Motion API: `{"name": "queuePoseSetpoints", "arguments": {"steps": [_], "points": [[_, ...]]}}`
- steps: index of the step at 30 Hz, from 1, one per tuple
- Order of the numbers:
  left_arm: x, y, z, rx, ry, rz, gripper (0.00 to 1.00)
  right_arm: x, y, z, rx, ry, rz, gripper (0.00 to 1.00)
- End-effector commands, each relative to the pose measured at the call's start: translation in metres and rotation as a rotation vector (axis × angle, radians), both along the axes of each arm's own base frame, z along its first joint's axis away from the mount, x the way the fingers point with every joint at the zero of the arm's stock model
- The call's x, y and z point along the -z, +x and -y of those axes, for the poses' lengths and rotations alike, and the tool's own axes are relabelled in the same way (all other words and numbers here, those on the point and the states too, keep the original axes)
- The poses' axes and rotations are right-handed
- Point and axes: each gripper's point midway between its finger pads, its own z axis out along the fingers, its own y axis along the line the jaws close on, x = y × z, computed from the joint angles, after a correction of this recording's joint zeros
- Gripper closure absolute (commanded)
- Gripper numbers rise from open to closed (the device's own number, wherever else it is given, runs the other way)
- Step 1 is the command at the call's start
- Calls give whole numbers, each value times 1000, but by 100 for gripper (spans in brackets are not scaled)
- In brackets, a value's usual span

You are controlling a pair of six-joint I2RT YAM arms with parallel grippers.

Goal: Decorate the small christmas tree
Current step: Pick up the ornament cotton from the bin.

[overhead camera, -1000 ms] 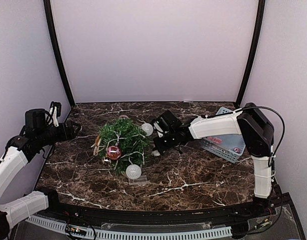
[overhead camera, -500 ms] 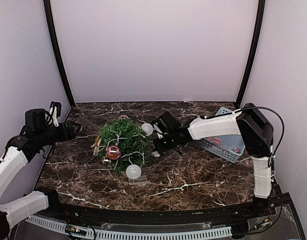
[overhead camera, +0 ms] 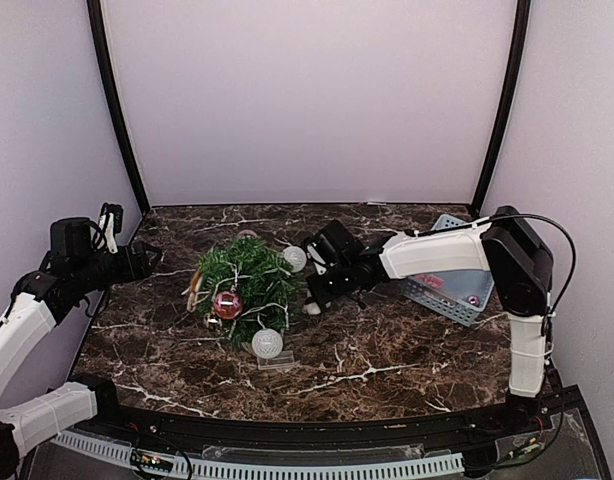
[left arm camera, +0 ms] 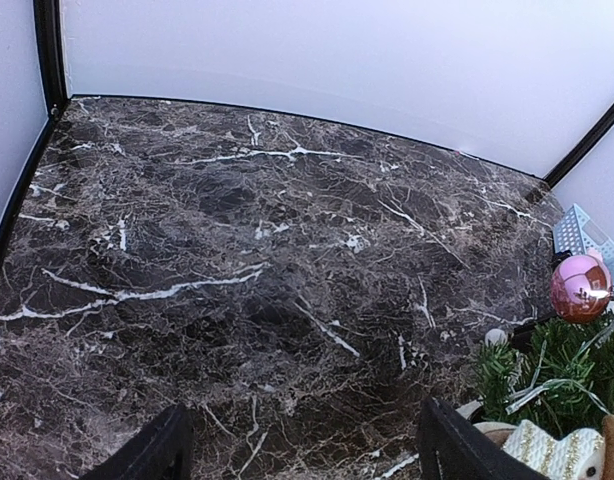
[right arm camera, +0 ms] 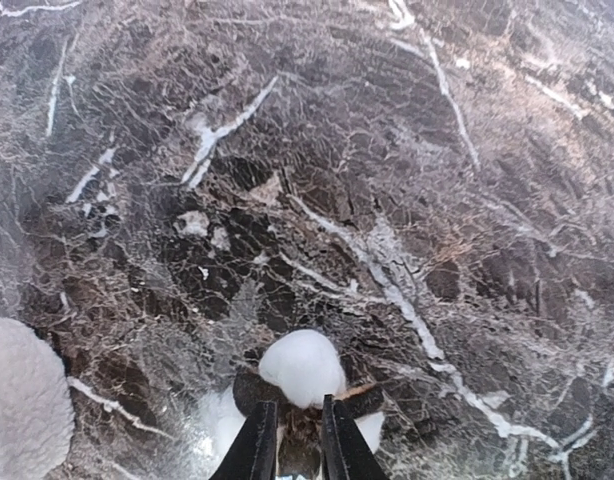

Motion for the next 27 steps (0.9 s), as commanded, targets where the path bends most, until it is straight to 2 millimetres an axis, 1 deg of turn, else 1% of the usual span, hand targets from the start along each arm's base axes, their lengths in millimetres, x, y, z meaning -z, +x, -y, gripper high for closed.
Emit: {"name": "queuePoseSetpoints", "arguments": {"steps": [1,11,19,20,22,27], "points": [[-6,2,1,13,2,29,20,-26,-1,-3,10,40,45,82],[-7,1,2,17,-2,31,20,-6,-7,-4,6,23,6,84],[-6,1,2,17,-2,30,20,1,-8,-6,-2,10,-4,84],[-6,2,2,18,-1,29,20,6,-7,-5,-3,1,-11,85],[-6,1,2,19,-1,29,20,8,-7,-5,0,-4,-11,85],[-5,1,2,19,-1,28,20,10,-7,-4,2,-10,-10,85]]}}
